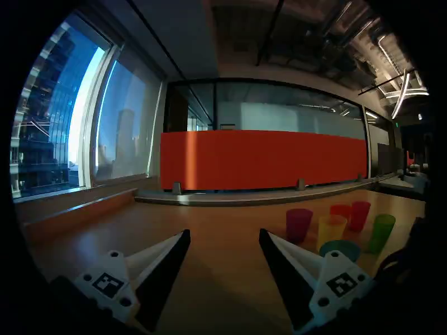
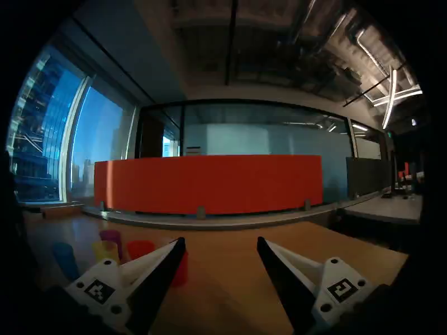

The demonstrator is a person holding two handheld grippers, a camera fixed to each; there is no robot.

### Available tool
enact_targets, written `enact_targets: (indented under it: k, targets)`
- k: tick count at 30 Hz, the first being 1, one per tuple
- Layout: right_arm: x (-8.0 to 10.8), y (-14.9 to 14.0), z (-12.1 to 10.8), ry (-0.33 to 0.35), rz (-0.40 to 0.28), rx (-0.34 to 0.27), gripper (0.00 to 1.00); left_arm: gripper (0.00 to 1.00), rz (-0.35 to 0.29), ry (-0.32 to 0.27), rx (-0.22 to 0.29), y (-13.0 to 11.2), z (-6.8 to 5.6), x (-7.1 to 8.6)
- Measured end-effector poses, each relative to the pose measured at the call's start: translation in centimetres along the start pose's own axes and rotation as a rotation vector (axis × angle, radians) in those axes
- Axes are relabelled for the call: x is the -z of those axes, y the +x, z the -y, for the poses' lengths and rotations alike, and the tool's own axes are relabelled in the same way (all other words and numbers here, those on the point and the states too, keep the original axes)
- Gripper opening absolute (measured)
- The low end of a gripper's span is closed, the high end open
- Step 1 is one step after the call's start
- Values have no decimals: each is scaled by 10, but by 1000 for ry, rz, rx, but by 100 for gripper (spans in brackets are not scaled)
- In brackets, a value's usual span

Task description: Pour water

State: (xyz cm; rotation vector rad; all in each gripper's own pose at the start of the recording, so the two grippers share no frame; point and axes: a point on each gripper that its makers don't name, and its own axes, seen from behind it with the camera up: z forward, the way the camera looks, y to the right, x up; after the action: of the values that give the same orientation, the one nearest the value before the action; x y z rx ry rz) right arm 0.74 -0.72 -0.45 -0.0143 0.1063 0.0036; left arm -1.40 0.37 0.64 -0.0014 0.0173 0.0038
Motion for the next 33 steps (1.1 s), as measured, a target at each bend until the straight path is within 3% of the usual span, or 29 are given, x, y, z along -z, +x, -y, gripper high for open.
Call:
enact_targets:
  k: [18,33]
  targets:
    - [-3,-22,-9,-26,51,9,99,91,0,0,0,0,0,0]
    - [-2,-30,-1,-15,80,27,99,91,0,0,0,0,-1,0]
